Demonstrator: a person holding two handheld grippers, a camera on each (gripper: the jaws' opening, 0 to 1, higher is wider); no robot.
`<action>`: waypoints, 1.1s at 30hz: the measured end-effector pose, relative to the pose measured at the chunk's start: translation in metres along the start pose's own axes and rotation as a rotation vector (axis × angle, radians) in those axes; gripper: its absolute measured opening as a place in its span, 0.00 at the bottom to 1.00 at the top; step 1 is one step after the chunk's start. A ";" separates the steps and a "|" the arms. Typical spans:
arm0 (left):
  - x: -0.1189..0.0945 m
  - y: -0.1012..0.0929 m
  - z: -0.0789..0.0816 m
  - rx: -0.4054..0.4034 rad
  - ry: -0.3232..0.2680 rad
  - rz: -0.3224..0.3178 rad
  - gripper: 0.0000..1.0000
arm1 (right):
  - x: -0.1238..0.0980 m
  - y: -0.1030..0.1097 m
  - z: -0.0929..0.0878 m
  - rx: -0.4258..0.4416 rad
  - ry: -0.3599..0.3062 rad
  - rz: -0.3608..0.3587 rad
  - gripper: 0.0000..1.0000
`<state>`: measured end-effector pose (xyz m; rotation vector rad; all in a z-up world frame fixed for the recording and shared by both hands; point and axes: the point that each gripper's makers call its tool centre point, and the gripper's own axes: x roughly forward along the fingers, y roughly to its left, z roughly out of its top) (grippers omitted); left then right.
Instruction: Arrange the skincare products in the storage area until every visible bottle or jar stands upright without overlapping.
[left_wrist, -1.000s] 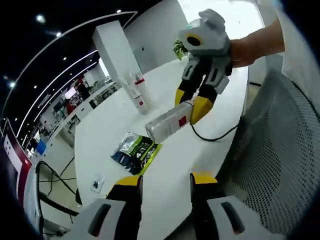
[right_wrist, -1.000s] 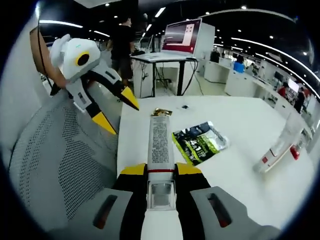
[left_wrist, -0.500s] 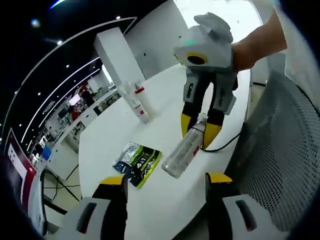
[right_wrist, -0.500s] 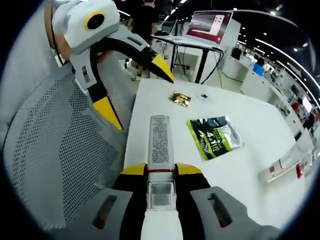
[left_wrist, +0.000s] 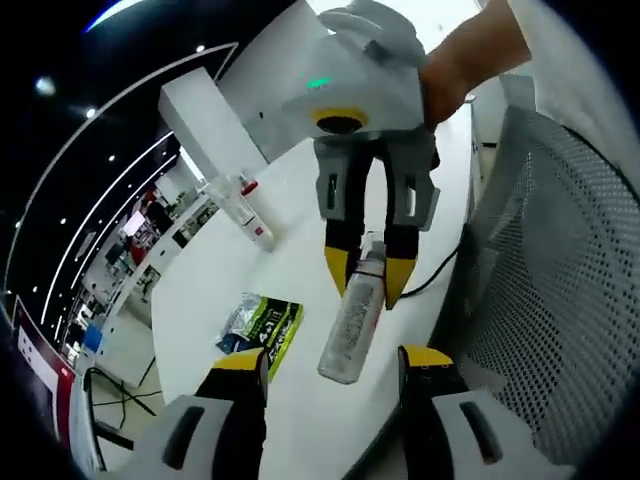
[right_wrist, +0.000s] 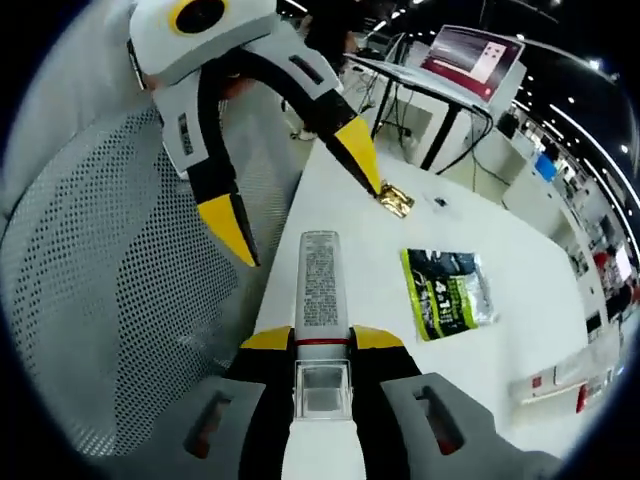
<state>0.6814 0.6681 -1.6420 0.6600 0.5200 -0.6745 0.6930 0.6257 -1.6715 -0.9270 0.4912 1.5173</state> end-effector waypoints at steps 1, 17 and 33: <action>0.000 0.000 -0.001 -0.001 0.004 0.000 0.52 | 0.001 0.002 0.001 -0.012 0.001 0.004 0.18; 0.001 -0.012 -0.010 -0.002 0.050 -0.062 0.32 | -0.008 0.004 0.039 -0.317 -0.028 -0.013 0.18; -0.002 -0.012 -0.012 -0.094 0.060 -0.113 0.20 | -0.008 0.002 0.045 -0.267 -0.059 0.003 0.22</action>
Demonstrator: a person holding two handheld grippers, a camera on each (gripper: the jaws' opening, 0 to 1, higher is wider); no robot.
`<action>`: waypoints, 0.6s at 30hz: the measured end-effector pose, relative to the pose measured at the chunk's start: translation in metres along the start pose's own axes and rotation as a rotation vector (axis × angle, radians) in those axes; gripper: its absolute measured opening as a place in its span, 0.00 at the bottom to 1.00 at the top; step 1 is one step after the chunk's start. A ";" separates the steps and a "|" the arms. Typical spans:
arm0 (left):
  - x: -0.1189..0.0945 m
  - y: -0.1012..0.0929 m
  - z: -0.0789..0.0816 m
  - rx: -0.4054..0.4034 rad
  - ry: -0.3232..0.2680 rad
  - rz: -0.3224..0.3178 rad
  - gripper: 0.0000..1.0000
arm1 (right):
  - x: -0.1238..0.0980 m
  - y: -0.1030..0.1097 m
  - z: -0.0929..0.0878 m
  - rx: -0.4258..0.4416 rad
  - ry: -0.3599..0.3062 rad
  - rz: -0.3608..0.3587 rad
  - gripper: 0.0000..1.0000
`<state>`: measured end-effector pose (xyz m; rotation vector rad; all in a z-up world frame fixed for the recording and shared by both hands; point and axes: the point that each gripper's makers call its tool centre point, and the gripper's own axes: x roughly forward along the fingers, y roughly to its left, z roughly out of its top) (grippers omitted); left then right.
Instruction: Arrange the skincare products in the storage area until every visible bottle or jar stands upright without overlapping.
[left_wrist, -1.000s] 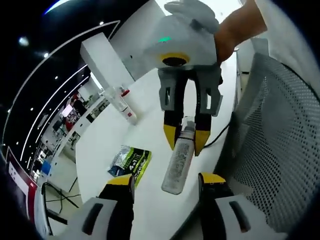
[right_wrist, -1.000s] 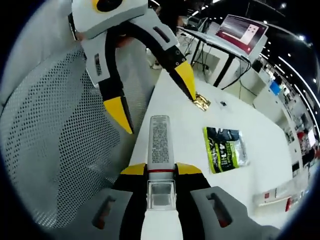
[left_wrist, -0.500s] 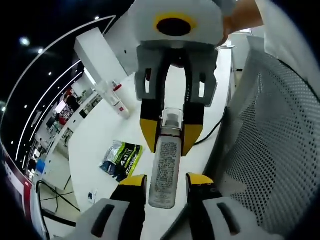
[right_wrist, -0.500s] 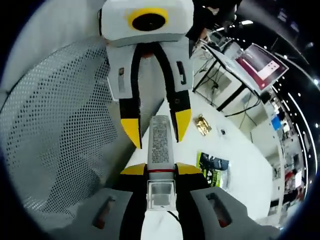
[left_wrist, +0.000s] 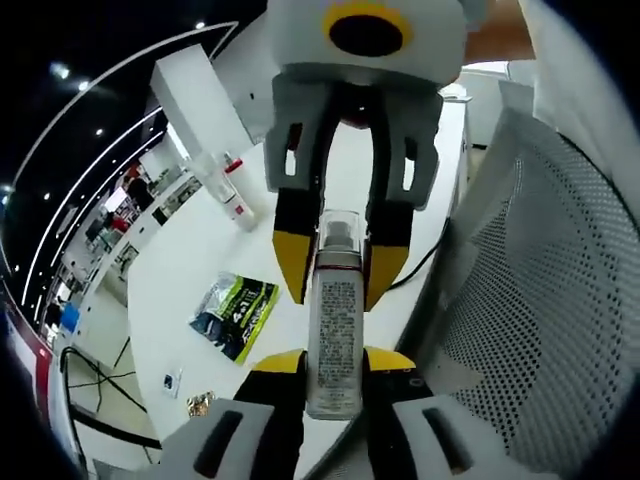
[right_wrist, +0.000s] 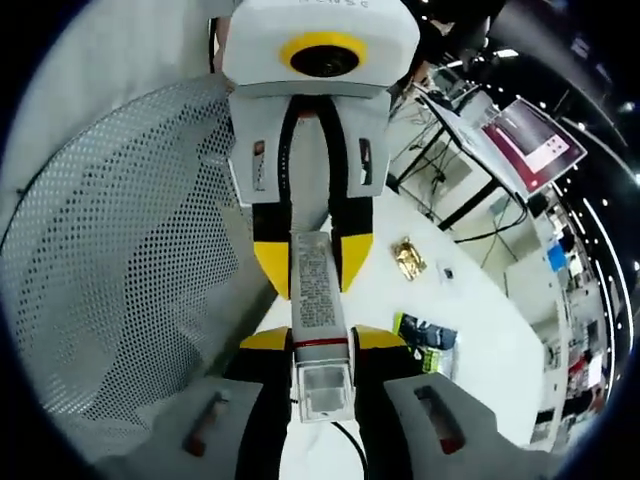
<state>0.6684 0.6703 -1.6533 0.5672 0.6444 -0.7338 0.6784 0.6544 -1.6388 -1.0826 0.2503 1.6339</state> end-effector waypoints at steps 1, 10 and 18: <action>0.000 0.000 0.000 -0.011 -0.001 -0.002 0.20 | -0.001 -0.001 0.005 0.087 -0.056 0.001 0.24; -0.003 0.005 0.003 -0.190 -0.053 -0.048 0.19 | -0.024 -0.030 0.007 0.552 -0.278 -0.073 0.48; -0.009 0.010 0.016 -0.338 -0.128 -0.084 0.19 | -0.049 -0.061 -0.001 1.107 -0.616 -0.124 0.52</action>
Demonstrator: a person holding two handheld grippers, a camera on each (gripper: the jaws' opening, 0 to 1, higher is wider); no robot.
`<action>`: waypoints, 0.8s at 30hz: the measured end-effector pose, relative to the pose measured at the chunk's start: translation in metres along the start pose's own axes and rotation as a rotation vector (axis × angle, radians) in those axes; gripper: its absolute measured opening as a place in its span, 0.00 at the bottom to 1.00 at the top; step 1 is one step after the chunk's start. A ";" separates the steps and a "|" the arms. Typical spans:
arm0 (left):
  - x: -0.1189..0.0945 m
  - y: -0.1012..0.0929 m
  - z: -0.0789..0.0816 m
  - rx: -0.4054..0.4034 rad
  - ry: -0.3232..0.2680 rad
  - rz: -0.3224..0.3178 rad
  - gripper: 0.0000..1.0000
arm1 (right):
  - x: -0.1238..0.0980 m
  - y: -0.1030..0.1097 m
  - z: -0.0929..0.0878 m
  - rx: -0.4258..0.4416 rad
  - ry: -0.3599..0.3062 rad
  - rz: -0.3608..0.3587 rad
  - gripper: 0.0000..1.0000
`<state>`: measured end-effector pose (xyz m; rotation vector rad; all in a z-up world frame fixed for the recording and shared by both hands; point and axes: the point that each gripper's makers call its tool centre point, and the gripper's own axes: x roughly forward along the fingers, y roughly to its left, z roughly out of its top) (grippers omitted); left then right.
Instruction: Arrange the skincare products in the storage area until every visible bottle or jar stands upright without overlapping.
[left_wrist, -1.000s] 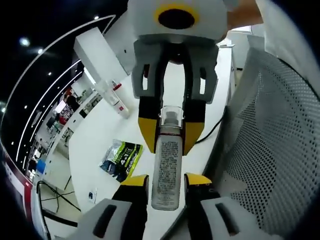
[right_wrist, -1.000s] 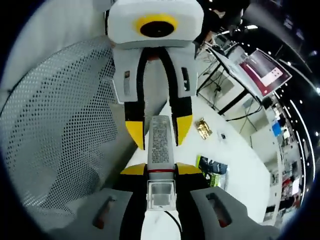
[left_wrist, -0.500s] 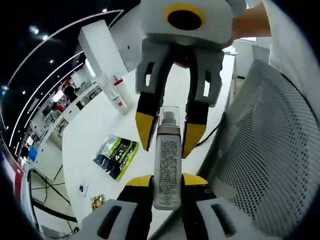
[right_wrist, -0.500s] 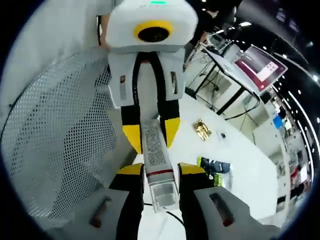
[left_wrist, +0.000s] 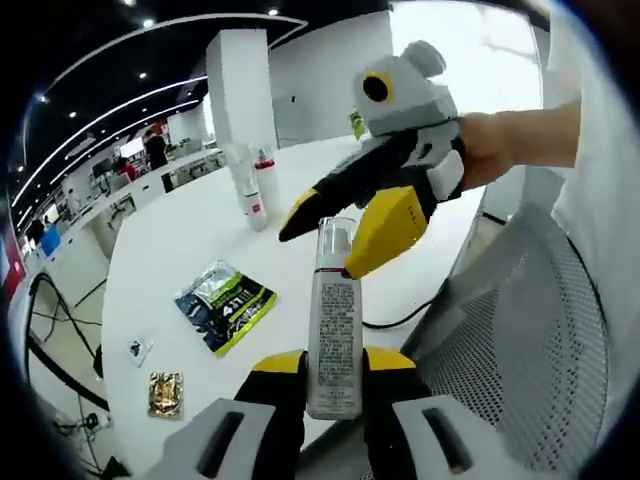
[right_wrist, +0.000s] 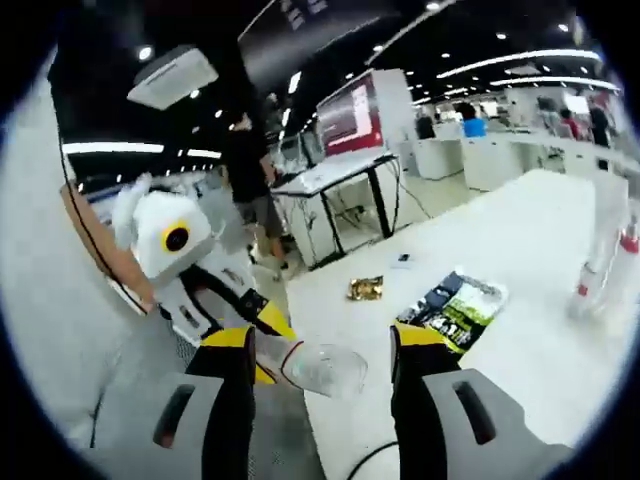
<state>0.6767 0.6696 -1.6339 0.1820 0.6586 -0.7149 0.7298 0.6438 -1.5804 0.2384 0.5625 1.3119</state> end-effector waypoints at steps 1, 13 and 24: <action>-0.001 0.000 0.002 -0.021 -0.013 -0.005 0.19 | -0.001 -0.001 -0.002 0.048 -0.018 0.004 0.52; -0.012 -0.006 0.028 -0.226 -0.128 -0.132 0.19 | 0.001 0.018 -0.004 0.210 -0.080 0.113 0.34; -0.016 -0.010 0.035 -0.279 -0.161 -0.174 0.19 | 0.004 0.031 0.003 0.298 -0.125 0.186 0.23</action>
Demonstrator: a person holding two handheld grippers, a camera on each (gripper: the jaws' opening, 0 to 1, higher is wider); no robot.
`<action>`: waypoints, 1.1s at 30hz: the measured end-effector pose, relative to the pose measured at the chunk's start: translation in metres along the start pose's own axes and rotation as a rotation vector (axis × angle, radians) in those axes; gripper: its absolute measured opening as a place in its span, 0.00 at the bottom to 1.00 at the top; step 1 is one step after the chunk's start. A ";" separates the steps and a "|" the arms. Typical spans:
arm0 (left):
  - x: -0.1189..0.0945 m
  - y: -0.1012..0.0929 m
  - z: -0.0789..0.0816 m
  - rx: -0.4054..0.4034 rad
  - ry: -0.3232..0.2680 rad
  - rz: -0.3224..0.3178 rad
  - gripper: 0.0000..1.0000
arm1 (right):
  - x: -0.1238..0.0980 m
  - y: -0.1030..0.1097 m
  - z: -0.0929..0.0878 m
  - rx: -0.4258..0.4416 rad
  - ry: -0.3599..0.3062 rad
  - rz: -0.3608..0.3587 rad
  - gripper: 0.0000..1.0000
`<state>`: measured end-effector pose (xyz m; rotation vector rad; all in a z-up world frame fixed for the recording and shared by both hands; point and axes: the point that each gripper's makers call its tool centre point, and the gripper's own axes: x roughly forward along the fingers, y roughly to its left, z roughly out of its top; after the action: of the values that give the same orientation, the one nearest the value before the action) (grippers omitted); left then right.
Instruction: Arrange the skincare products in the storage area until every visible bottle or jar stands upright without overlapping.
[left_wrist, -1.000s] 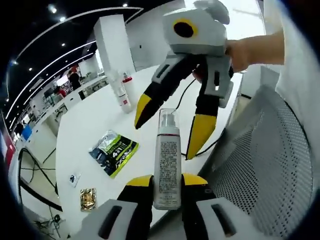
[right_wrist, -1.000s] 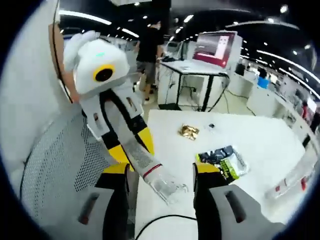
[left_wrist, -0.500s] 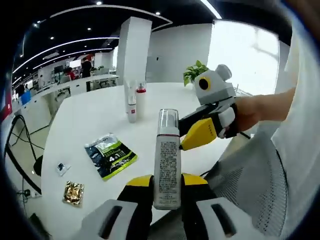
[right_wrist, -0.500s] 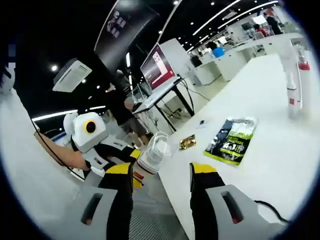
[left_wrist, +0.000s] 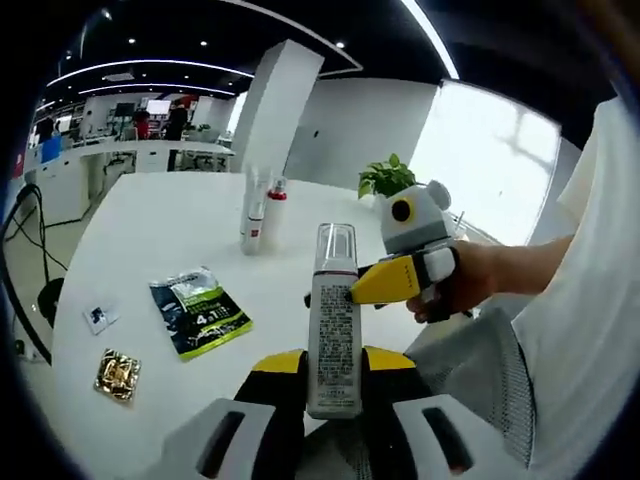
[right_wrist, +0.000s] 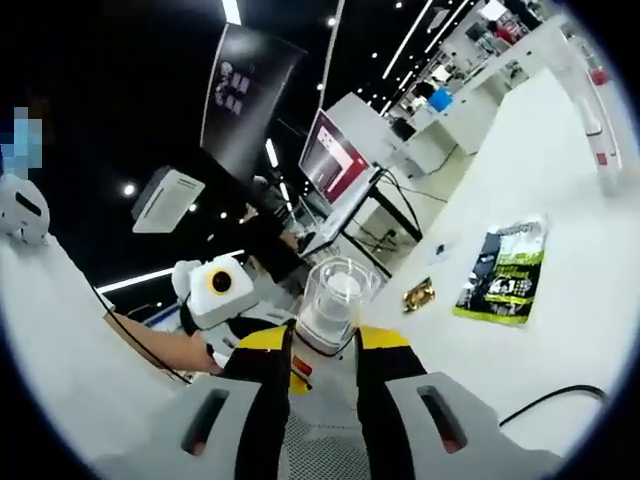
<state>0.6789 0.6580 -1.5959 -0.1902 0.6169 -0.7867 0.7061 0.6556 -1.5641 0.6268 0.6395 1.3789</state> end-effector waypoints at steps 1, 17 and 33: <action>0.000 -0.001 0.000 -0.001 0.000 -0.004 0.19 | 0.000 0.000 -0.001 0.017 -0.001 0.001 0.24; 0.006 0.000 -0.004 0.068 0.010 0.025 0.21 | 0.001 0.005 -0.001 -0.092 0.052 -0.028 0.20; 0.017 0.013 -0.040 0.242 0.194 0.157 0.29 | -0.012 -0.012 0.011 -0.251 0.087 -0.136 0.20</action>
<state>0.6727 0.6575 -1.6406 0.1559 0.7041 -0.7256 0.7217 0.6426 -1.5646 0.3188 0.5566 1.3379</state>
